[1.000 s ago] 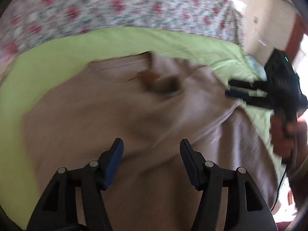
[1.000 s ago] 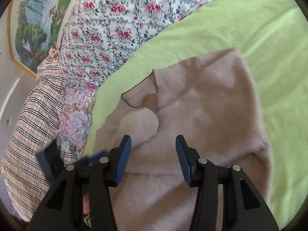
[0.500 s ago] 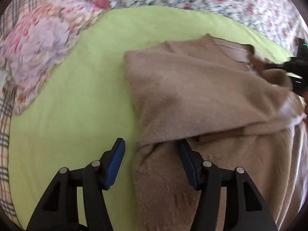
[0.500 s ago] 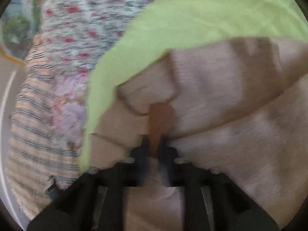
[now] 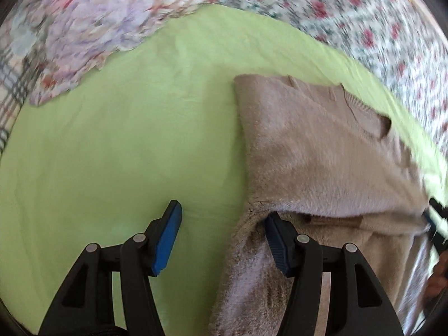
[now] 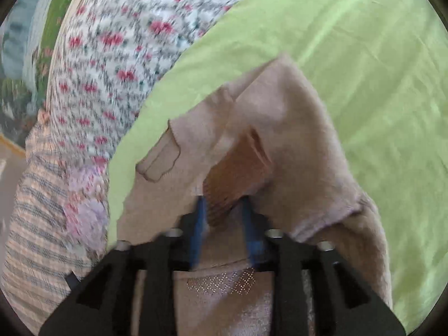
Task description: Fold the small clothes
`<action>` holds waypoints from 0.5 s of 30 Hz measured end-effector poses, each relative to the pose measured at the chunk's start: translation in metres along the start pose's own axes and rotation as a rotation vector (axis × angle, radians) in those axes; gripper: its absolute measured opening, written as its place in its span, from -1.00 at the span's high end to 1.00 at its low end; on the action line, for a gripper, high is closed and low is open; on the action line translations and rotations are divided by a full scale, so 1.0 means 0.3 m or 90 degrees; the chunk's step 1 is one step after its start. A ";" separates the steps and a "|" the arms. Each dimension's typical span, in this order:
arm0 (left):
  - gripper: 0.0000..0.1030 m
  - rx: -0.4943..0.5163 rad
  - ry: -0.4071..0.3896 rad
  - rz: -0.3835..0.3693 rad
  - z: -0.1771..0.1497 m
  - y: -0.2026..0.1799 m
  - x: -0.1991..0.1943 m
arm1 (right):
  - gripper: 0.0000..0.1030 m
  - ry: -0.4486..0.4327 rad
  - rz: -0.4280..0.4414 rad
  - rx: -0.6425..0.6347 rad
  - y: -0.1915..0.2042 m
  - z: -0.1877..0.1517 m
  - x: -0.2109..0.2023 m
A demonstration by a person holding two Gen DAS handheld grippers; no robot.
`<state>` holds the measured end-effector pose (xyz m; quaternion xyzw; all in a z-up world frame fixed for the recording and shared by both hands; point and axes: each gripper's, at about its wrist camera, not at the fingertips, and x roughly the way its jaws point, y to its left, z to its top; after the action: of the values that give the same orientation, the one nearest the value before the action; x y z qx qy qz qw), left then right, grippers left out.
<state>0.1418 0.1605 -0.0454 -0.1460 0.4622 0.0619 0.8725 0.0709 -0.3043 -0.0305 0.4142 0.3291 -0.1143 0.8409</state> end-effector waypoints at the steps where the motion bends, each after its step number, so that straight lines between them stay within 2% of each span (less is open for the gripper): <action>1: -0.17 -0.021 -0.001 -0.012 0.003 0.018 -0.003 | -0.08 -0.021 0.014 0.012 -0.017 0.000 -0.016; 3: -0.17 -0.037 0.009 -0.030 0.010 0.031 0.006 | -0.08 -0.048 0.028 0.014 -0.011 0.003 -0.020; 5: -0.17 -0.031 0.008 -0.029 0.011 0.027 0.009 | -0.08 -0.045 0.001 -0.003 0.006 0.010 -0.012; 11: -0.18 -0.018 0.008 -0.026 0.010 0.021 0.017 | -0.08 -0.069 -0.027 -0.133 0.055 0.006 -0.040; 12: -0.18 -0.015 0.008 -0.024 0.011 0.020 0.020 | -0.08 -0.047 -0.050 -0.168 0.062 0.008 -0.025; 15: -0.19 -0.009 0.008 -0.020 0.012 0.014 0.024 | -0.08 0.029 -0.052 -0.228 0.051 -0.013 0.037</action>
<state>0.1476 0.1655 -0.0502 -0.1596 0.4647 0.0503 0.8695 0.0848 -0.2909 -0.0299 0.2463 0.3794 -0.0786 0.8884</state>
